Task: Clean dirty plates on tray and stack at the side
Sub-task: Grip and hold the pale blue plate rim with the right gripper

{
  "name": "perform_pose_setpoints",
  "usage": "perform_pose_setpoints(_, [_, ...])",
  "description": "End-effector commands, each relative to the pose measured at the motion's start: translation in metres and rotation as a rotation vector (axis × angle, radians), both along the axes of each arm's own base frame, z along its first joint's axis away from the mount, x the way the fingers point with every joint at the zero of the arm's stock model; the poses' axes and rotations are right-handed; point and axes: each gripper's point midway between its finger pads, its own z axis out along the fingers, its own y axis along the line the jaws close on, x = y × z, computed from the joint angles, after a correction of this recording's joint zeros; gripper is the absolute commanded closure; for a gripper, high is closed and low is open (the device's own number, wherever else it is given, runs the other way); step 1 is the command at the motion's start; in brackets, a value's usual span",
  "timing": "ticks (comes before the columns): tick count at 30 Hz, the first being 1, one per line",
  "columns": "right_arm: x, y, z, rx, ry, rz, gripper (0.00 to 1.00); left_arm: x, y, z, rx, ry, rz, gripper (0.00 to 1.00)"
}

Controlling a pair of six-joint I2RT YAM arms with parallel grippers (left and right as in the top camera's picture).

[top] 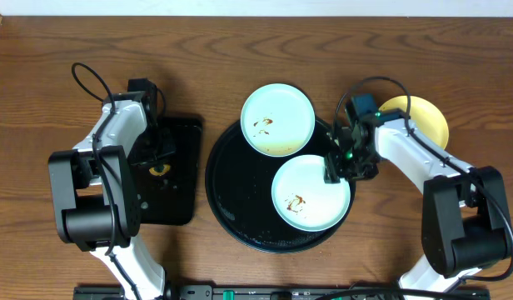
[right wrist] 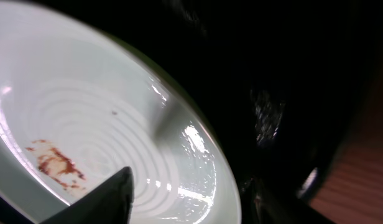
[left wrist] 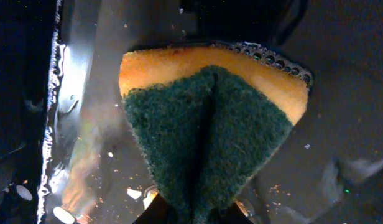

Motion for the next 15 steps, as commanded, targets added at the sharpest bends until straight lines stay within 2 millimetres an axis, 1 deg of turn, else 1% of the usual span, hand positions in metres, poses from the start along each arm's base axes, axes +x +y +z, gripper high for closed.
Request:
perform_pose_setpoints(1, [-0.0168, -0.0036, -0.0133, 0.001, 0.060, -0.032, 0.51, -0.0067, -0.0021, -0.0045, -0.017, 0.026, 0.005, 0.89])
perform_pose_setpoints(2, [-0.0201, -0.0043, -0.0156, 0.000, 0.068, -0.033, 0.56, -0.0067, -0.0021, -0.0045, -0.017, 0.026, 0.005, 0.91])
perform_pose_setpoints(4, [-0.0235, -0.0051, -0.0186, -0.003, 0.074, -0.036, 0.71, -0.0067, -0.0021, -0.0045, -0.017, 0.026, 0.005, 0.92])
perform_pose_setpoints(5, [-0.0235, -0.0051, -0.0190, -0.003, 0.073, -0.035, 0.82, -0.0067, -0.0022, -0.0045, -0.017, 0.026, 0.005, 0.93])
perform_pose_setpoints(6, [-0.0232, -0.0050, -0.0190, -0.003, 0.072, -0.036, 0.96, -0.0067, -0.0023, -0.0045, -0.018, 0.025, 0.005, 0.92])
perform_pose_setpoints(7, [-0.0226, -0.0048, -0.0191, -0.003, 0.071, -0.044, 0.99, -0.0068, -0.0023, -0.0045, -0.018, 0.026, 0.005, 0.93])
perform_pose_setpoints(15, [-0.0176, -0.0031, -0.0196, 0.001, 0.053, -0.055, 0.99, -0.0042, -0.0019, -0.0047, -0.017, 0.016, -0.009, 0.93])
